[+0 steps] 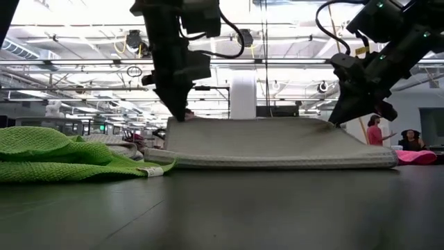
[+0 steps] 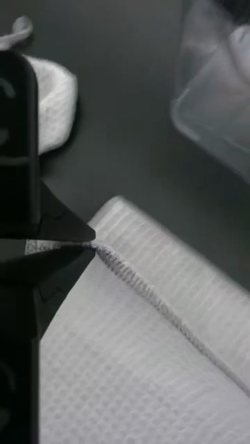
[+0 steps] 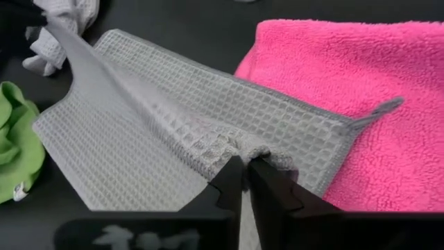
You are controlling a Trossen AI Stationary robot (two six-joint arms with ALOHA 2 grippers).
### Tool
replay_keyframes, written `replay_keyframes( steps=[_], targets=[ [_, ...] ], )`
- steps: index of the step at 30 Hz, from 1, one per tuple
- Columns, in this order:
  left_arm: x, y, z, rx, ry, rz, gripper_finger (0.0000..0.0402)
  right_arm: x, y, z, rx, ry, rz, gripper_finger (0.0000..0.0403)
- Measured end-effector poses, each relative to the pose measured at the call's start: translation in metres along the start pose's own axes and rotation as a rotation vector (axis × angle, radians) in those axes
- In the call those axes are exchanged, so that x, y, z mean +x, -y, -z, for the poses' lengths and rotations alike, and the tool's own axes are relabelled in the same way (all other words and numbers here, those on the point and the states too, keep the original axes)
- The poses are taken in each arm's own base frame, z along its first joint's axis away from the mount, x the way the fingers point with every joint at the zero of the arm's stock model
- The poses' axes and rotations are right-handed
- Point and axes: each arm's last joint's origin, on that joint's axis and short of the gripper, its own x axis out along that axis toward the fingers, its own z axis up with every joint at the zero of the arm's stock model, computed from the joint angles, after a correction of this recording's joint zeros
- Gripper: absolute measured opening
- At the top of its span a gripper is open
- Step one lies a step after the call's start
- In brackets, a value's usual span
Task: Fold microfiber towels
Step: Fold the right gray microfiber cloth
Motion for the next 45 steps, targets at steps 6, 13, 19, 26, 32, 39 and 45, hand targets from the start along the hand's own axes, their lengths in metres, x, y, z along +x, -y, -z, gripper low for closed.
replay_keyframes(
  steps=[6,13,19,26,32,39,45],
  targets=[
    [0.005,-0.010,-0.008,0.005,0.015,-0.006,0.0071,0.001,0.005,-0.006,0.019,0.026,0.031,0.0063],
    [0.006,-0.013,-0.009,0.014,0.010,-0.011,0.0087,0.002,0.007,-0.010,0.028,0.039,0.034,0.0098],
    [0.002,0.000,-0.001,0.037,-0.030,0.083,0.0088,0.001,-0.002,-0.005,0.006,-0.080,-0.120,0.0086],
    [-0.008,0.034,0.025,0.261,-0.015,0.117,0.0088,-0.004,-0.017,0.008,-0.097,-0.175,-0.265,0.0025],
    [-0.026,0.068,0.055,0.645,0.065,0.094,0.0088,-0.010,-0.026,0.022,-0.170,-0.340,-0.405,0.0013],
    [-0.035,0.086,0.067,0.793,0.150,0.101,0.0088,-0.012,-0.028,0.028,-0.187,-0.392,-0.423,0.0064],
    [-0.036,0.095,0.075,0.828,0.149,0.134,0.0088,-0.011,-0.028,0.031,-0.251,-0.434,-0.450,0.0105]
  ],
)
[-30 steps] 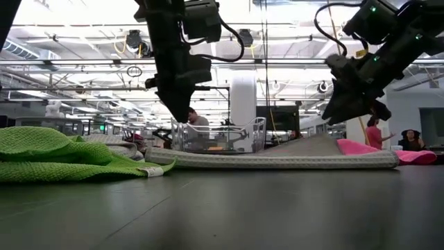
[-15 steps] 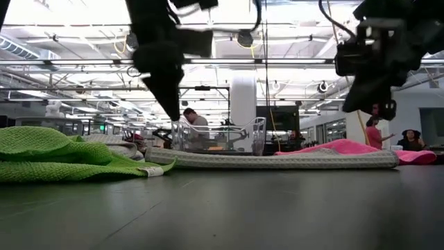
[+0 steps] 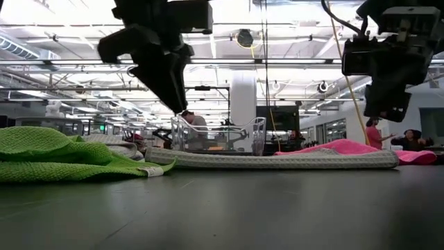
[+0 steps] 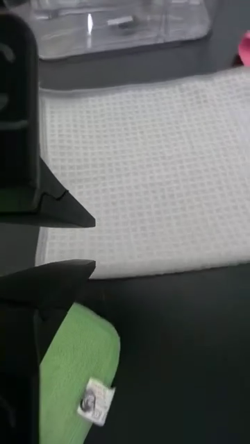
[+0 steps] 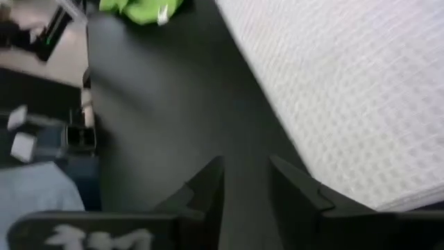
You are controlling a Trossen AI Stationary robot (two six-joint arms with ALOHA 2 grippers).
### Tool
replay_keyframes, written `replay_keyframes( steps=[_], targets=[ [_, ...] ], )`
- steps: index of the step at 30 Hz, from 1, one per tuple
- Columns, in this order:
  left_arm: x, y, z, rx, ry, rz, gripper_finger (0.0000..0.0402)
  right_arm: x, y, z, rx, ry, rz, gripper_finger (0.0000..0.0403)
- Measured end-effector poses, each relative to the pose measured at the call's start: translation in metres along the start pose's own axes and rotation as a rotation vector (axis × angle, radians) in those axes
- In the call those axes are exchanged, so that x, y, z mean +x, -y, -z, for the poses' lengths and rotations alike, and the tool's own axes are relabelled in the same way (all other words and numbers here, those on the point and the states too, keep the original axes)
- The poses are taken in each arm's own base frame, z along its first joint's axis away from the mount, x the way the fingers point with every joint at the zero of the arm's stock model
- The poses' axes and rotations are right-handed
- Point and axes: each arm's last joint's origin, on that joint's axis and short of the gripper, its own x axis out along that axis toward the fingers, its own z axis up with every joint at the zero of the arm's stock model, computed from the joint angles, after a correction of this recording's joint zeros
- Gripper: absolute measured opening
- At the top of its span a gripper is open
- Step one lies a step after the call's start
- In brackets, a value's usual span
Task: Fold microfiber towels
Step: Fold the right gray microfiber cloth
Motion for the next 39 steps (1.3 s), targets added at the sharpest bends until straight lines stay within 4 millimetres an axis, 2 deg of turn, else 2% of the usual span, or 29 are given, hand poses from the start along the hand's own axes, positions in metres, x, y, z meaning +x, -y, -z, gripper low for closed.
replay_keyframes(
  steps=[6,10,19,30,34,39],
  targets=[
    [0.017,0.022,0.002,0.043,-0.061,0.052,0.0088,0.009,0.004,0.002,-0.061,-0.064,0.020,0.0136],
    [0.029,0.030,0.005,0.066,-0.101,-0.001,0.0088,0.014,0.006,0.003,-0.118,-0.092,0.039,0.0147],
    [0.043,0.028,0.008,-0.012,-0.153,-0.048,0.0088,0.024,0.014,0.007,-0.218,-0.165,0.092,0.0148],
    [0.047,0.028,0.008,-0.045,-0.162,-0.041,0.0088,0.032,0.020,0.010,-0.329,-0.245,0.128,0.0148],
    [0.047,0.027,0.009,-0.044,-0.163,-0.042,0.0088,0.029,0.006,0.001,-0.347,-0.226,0.077,0.0148],
    [0.048,0.024,0.008,-0.051,-0.162,-0.043,0.0088,0.020,-0.020,-0.015,-0.496,-0.224,0.094,0.0148]
  ],
)
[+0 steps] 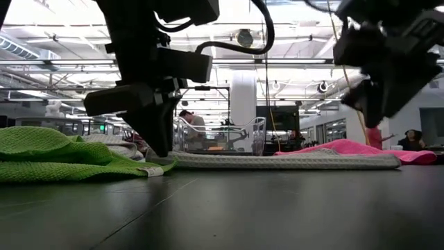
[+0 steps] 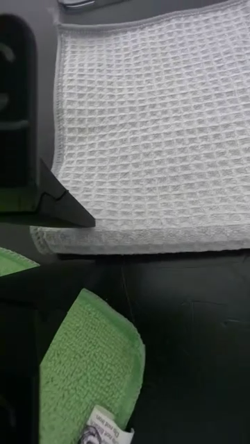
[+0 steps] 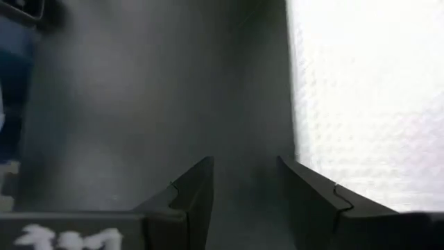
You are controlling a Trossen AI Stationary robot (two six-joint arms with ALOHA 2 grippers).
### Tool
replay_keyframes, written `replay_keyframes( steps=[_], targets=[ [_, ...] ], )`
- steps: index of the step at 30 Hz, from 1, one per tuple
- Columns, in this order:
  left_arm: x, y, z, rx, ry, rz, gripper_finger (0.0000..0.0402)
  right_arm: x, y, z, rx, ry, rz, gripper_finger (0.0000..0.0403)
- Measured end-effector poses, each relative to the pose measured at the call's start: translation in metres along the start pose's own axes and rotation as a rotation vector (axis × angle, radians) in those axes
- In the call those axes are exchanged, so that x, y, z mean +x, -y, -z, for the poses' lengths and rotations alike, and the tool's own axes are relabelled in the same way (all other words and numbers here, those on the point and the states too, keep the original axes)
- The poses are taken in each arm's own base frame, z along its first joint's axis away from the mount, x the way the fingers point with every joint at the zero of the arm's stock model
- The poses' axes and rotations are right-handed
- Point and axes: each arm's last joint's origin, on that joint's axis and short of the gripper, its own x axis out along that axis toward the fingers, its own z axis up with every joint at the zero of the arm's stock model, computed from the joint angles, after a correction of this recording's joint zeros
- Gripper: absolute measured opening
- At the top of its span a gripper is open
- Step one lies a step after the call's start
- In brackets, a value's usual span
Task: Fold microfiber towels
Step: Fold the right gray microfiber cloth
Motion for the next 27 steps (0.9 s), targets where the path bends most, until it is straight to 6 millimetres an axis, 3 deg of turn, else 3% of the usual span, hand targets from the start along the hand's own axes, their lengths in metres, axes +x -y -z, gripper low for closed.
replay_keyframes(
  steps=[4,12,21,27],
  targets=[
    [0.002,-0.004,-0.001,-0.007,-0.003,-0.010,0.0088,-0.001,-0.005,-0.002,-0.158,-0.058,0.099,0.0148],
    [0.004,-0.011,-0.001,-0.023,-0.005,-0.032,0.0088,0.021,-0.004,0.006,-0.344,-0.207,0.208,0.0148],
    [0.004,-0.011,-0.002,-0.029,-0.005,-0.032,0.0088,0.044,0.001,0.008,-0.333,-0.273,0.221,0.0148],
    [0.004,-0.012,-0.001,-0.076,-0.008,-0.032,0.0088,0.045,0.002,0.007,-0.296,-0.259,0.271,0.0148]
  ],
)
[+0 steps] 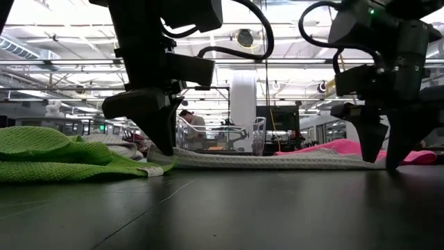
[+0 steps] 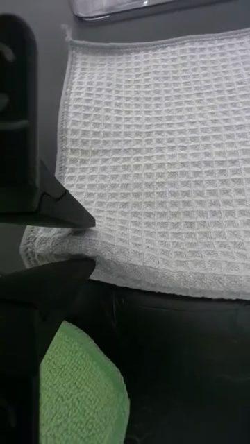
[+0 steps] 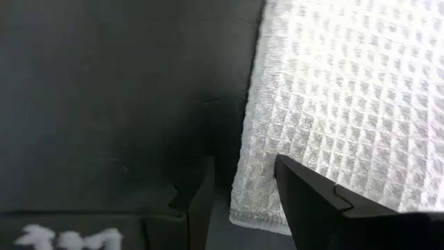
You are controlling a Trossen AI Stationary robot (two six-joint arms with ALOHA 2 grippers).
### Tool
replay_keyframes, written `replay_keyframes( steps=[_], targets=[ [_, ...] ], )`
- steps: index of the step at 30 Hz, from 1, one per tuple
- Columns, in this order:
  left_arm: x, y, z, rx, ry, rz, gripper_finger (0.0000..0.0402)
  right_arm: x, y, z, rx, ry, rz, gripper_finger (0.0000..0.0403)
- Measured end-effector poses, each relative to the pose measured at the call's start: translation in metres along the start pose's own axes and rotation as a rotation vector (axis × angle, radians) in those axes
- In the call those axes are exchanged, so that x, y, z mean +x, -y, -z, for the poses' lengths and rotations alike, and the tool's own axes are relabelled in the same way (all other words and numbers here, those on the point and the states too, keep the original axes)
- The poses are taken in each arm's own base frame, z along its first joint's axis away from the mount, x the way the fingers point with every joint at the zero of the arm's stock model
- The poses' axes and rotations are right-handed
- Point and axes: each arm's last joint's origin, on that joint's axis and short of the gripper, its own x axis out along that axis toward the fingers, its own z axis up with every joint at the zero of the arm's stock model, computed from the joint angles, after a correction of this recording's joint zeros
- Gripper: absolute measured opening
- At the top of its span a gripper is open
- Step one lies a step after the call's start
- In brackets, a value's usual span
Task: Fold microfiber towels
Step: Fold the right gray microfiber cloth
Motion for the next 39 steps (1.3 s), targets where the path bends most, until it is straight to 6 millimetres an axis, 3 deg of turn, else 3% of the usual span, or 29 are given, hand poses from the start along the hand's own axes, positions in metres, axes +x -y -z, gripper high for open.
replay_keyframes(
  steps=[5,9,15,30,39],
  targets=[
    [0.000,0.001,0.000,-0.032,-0.008,0.030,0.0088,-0.001,0.001,0.000,0.052,0.004,0.045,0.0138],
    [0.000,0.001,0.002,-0.077,-0.029,0.058,0.0085,-0.001,0.002,0.000,0.125,0.006,0.052,0.0099],
    [-0.002,-0.002,0.008,-0.119,-0.100,0.075,0.0015,-0.001,0.000,0.000,0.232,0.006,-0.003,0.0010],
    [0.005,-0.026,0.005,-0.272,-0.135,0.054,0.0002,-0.034,0.003,-0.001,0.367,0.174,0.001,0.0002],
    [0.012,-0.053,0.004,-0.376,-0.166,0.020,0.0001,-0.045,0.021,0.002,0.487,0.239,0.045,0.0001]
  ],
)
